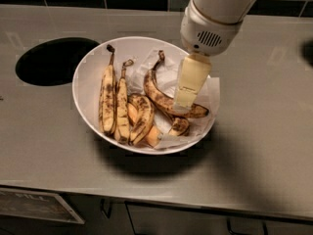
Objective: Pick banana from white bowl
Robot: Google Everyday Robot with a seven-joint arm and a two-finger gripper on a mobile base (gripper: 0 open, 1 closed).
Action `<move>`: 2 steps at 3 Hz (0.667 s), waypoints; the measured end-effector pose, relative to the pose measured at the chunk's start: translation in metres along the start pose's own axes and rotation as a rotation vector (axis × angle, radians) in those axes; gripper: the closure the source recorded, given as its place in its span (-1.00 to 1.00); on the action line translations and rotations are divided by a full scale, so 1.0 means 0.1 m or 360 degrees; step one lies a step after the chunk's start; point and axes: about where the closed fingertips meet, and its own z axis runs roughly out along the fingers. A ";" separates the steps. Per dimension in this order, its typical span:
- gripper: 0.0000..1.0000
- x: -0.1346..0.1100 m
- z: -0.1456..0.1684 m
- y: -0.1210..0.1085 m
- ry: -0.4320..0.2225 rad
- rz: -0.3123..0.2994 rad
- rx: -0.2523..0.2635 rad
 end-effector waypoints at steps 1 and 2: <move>-1.00 -0.02 0.08 -0.03 -0.0008 0.0003 -0.0029; -1.00 -0.09 0.18 -0.04 -0.0005 -0.0017 -0.0062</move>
Offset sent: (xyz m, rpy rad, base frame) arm 0.0174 0.0234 -0.0325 -0.0039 0.0804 0.0474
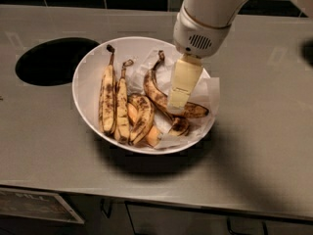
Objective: Pick banana from white bowl
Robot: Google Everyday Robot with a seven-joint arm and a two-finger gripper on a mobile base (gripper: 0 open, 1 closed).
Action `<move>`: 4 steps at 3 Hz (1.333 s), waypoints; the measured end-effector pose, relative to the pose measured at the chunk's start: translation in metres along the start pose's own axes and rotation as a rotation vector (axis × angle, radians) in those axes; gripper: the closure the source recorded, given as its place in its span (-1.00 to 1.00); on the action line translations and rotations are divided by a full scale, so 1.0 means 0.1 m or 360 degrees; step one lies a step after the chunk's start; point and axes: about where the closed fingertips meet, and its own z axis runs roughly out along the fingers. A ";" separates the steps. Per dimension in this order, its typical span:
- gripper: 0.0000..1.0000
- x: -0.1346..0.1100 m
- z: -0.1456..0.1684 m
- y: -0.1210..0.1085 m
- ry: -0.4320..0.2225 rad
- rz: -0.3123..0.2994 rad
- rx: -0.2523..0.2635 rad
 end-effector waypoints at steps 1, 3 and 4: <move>-0.86 -0.06 0.09 0.00 0.0014 0.0002 -0.0016; -0.38 -0.11 0.10 0.11 0.0031 -0.0002 0.0005; -0.40 -0.09 0.11 0.18 0.0011 0.0039 0.0023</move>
Offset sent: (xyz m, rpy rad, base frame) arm -0.0032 0.0141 -0.0113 -0.0527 0.0149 -0.0088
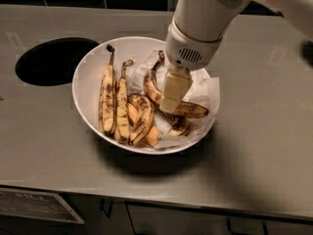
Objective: Pick banana from white bowl
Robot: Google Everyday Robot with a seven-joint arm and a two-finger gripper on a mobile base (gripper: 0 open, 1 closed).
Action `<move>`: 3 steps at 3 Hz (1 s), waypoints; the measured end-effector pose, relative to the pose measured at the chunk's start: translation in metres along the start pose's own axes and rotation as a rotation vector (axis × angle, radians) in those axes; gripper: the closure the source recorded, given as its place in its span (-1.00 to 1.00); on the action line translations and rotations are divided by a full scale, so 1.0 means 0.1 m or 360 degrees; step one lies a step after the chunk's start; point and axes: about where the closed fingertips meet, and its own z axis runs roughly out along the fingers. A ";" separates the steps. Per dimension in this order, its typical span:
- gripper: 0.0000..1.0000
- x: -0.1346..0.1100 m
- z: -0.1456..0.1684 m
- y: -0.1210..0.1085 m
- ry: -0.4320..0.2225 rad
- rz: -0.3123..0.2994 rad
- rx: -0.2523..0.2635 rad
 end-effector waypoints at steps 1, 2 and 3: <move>-0.38 0.01 0.06 0.05 -0.0018 0.0022 -0.0009; -0.38 0.00 0.12 0.05 -0.0017 0.0017 -0.0020; -0.38 -0.02 0.17 0.06 -0.0012 0.0010 -0.0033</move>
Offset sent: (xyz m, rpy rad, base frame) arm 0.0019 0.0092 -0.0279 0.0127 0.0415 0.0059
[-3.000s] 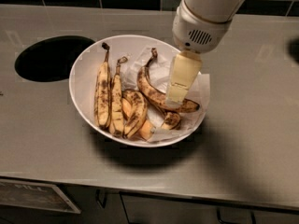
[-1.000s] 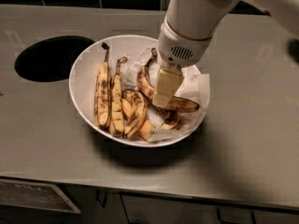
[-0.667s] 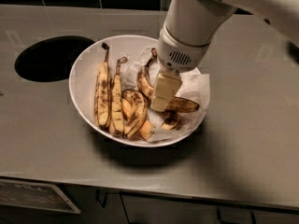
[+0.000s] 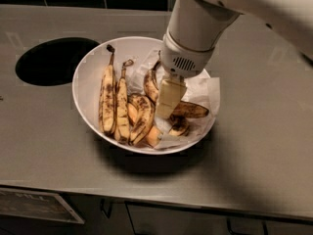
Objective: Pick banana from white bowl
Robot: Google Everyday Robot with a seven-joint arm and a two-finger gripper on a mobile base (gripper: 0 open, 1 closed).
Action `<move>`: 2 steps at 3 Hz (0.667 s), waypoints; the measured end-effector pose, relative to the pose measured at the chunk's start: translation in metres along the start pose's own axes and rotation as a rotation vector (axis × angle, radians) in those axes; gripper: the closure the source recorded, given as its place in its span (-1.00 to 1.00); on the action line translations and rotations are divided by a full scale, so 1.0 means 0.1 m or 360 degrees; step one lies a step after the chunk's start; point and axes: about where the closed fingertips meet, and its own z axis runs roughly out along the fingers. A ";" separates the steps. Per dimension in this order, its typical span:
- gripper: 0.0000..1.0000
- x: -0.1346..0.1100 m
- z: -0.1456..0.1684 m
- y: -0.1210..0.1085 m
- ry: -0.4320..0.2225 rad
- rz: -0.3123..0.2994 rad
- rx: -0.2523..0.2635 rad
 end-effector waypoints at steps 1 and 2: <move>-0.38 -0.01 0.05 0.01 0.0012 -0.0003 -0.0012; -0.34 0.06 0.24 -0.02 0.0005 0.0019 -0.0033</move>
Offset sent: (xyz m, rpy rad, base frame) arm 0.0028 0.0007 -0.0257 -0.0112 0.0463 -0.0053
